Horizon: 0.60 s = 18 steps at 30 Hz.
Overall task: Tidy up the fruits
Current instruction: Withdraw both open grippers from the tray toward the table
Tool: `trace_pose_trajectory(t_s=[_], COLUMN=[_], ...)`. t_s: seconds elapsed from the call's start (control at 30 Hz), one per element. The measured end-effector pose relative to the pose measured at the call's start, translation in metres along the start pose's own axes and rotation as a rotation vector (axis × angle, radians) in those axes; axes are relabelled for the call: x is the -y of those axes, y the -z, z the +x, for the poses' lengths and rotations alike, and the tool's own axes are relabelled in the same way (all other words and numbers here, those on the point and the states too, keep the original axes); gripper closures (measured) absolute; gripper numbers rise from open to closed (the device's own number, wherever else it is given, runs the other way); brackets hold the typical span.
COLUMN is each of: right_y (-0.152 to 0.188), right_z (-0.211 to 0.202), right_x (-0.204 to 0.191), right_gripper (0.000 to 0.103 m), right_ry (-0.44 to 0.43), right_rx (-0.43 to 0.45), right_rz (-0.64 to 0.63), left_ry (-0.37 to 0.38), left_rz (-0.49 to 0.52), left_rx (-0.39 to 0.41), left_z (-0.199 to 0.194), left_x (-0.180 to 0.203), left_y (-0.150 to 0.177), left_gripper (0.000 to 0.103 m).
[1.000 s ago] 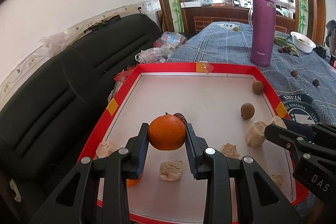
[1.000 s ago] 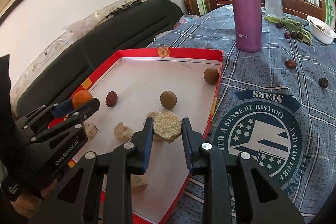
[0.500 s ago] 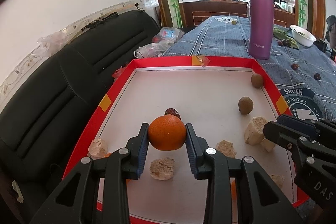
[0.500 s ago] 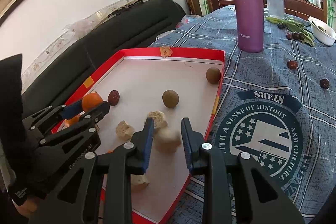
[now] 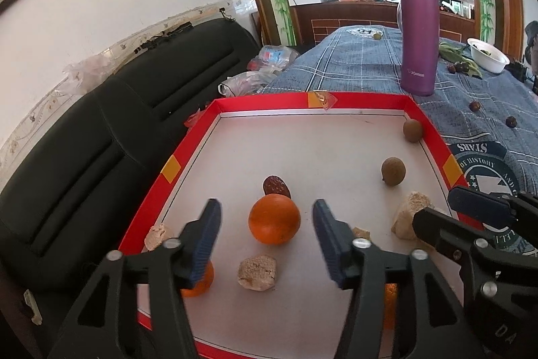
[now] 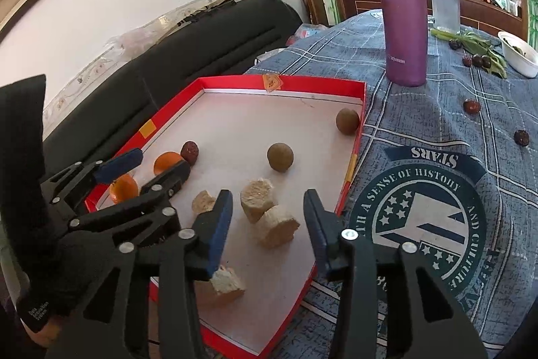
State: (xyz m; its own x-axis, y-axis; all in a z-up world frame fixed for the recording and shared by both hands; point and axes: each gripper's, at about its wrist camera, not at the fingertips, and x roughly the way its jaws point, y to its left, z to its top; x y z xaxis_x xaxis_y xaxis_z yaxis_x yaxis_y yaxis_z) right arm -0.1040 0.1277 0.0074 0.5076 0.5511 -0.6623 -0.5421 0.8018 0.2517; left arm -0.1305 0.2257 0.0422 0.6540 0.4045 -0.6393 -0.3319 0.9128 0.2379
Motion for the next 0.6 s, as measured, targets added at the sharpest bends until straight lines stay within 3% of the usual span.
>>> trace_pose_trajectory(t_s=[0.23,0.6], right_y=[-0.002,-0.004], right_z=[-0.004,-0.009], right_x=[0.009,0.014], right_gripper=[0.049,0.046], right_ry=[-0.018,-0.018], right_rx=[0.016,0.044], right_rz=[0.049,0.076], left_ry=[-0.016,-0.029], left_rz=[-0.019,-0.020], left_rx=[0.018,0.039], left_z=[-0.004,-0.013], left_x=[-0.003,-0.003], left_y=[-0.003,-0.007], left_gripper=[0.023,0.020])
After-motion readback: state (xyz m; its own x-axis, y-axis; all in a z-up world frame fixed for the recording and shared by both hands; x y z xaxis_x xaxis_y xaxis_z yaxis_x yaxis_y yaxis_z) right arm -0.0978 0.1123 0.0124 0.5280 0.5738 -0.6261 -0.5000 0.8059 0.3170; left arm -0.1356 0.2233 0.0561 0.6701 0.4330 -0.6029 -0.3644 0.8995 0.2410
